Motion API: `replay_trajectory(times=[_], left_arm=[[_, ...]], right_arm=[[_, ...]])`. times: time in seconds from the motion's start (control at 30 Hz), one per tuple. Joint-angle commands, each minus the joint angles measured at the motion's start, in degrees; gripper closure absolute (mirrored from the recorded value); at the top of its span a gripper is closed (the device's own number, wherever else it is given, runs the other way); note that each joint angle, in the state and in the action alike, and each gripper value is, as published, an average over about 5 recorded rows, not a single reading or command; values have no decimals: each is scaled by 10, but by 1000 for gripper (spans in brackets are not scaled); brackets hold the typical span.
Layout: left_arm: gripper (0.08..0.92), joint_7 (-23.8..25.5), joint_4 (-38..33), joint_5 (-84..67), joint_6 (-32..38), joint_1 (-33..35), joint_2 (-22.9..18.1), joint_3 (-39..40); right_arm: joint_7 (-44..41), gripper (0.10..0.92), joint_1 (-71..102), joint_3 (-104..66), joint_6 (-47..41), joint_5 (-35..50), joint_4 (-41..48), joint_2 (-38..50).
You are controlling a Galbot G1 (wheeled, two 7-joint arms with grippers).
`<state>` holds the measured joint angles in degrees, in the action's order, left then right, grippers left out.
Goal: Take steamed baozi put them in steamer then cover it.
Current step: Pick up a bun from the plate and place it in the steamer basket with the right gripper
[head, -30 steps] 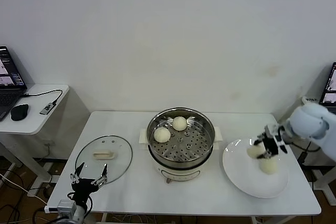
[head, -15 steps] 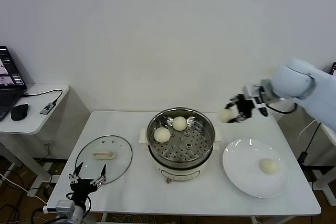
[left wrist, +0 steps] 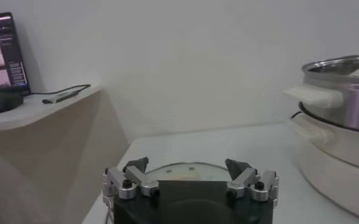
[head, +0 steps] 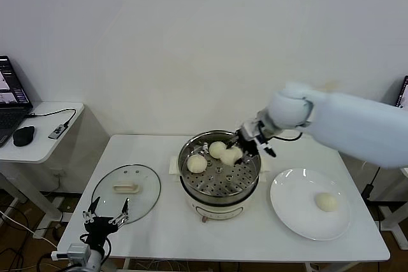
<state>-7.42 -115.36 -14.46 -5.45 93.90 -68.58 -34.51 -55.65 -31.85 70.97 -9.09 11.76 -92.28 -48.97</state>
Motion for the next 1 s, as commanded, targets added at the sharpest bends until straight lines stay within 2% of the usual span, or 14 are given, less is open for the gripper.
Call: replay_trajectory(times=[0.03,0.47,0.83,1.0], left_arm=[[177,-1,-1,0,2,2,-4,0],[177,-1,2,0,4,2,-3,-3],[177,-1,4,0,6,2,-5,-3],[177,-1,4,0,6,2,-5,-2]], right_arm=[[3,516,44,22,84,-61,36,-70],[3,511,64,30,144,-103,55,-77],[-6,506,47,33,148,-96,43,-76],[-21,417,16,38,136,-77,21,-55]])
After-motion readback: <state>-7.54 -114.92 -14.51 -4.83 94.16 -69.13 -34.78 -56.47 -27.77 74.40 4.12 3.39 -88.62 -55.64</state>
